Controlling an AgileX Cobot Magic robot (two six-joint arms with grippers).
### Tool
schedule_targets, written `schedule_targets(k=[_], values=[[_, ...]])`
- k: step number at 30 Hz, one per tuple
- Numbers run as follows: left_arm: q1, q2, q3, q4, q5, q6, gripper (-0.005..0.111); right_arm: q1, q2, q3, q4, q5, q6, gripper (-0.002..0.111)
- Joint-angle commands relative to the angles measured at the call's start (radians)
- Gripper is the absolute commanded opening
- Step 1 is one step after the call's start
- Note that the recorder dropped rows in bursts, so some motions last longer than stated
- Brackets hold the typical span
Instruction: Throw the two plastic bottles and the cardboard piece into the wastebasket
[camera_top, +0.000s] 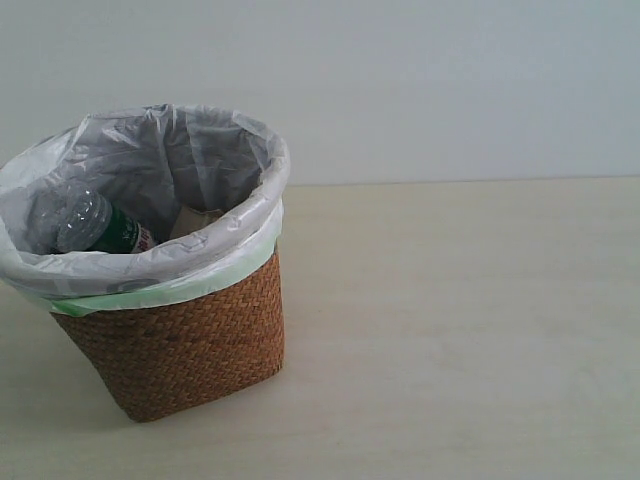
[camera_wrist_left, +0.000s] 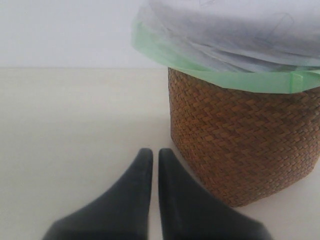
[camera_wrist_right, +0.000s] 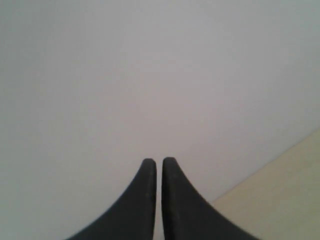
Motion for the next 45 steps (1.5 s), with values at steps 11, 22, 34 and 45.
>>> schedule_targets(k=[11, 22, 34, 45], values=[[-0.008, -0.004, 0.004, -0.003, -0.008, 0.003, 0.004, -0.005, -0.006, 0.136, -0.059, 0.121, -0.004, 0.0], [-0.008, -0.004, 0.004, -0.003, -0.008, 0.003, 0.004, -0.005, -0.006, 0.136, -0.174, 0.351, -0.004, 0.0], [-0.008, -0.004, 0.004, -0.003, -0.008, 0.003, 0.004, -0.005, -0.006, 0.136, -0.174, 0.353, -0.004, 0.0], [-0.008, -0.004, 0.004, -0.003, -0.008, 0.003, 0.004, -0.005, -0.006, 0.136, -0.174, 0.358, -0.06, 0.0]])
